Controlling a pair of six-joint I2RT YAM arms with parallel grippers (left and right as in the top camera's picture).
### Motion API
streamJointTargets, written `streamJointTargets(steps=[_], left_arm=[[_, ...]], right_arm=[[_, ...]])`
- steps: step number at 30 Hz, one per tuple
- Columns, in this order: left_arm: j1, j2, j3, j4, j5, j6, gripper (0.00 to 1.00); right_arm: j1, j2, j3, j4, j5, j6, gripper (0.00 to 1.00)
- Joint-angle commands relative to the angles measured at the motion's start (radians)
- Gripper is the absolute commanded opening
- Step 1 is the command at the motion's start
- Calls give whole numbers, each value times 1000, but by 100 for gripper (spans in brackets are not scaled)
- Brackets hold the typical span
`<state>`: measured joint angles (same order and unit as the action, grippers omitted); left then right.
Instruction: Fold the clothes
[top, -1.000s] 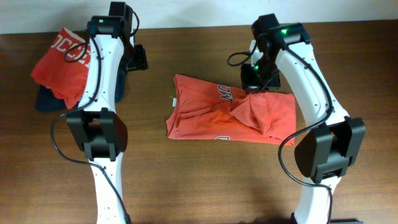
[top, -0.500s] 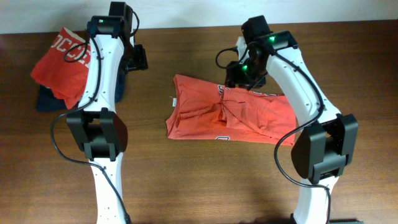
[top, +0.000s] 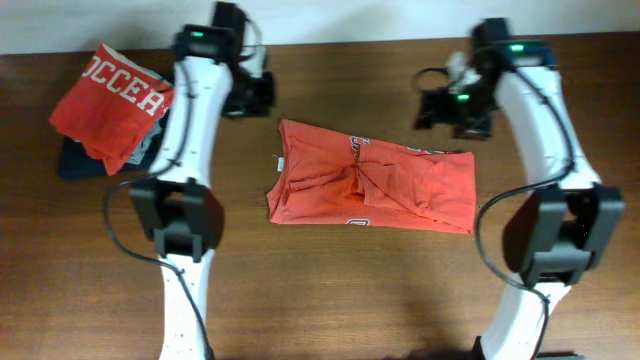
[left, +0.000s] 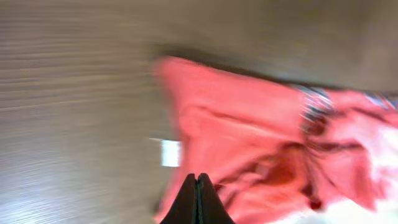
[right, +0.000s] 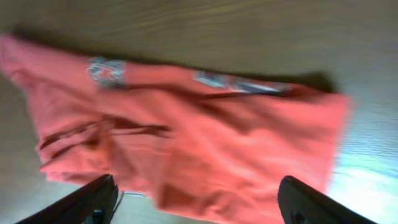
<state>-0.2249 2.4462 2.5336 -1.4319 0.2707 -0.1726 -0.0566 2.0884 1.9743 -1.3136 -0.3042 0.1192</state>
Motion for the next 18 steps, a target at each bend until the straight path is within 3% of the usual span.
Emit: streamJointTargets(steps=[1, 2, 4, 5, 6, 14, 18], left_arm=[[-91, -7, 19, -6, 140, 48, 0], [-125, -6, 18, -9, 171, 48, 0], [-172, -5, 18, -13, 178, 48, 0], [-207, -4, 18, -15, 177, 48, 0], [-230, -2, 17, -17, 173, 48, 0], [-362, 42, 2, -10, 103, 48, 1], [-396, 87, 2, 29, 103, 48, 0]], right_arm=[[-85, -21, 23, -19, 1, -8, 88], [-111, -21, 23, -27, 1, -11, 84], [-138, -21, 18, -44, 2, -11, 66], [-149, -21, 9, -54, 2, -12, 32], [-155, -21, -2, -61, 6, -20, 4], [-160, -21, -247, 85, 44, -38, 4], [-160, -21, -362, 234, -82, -90, 4]])
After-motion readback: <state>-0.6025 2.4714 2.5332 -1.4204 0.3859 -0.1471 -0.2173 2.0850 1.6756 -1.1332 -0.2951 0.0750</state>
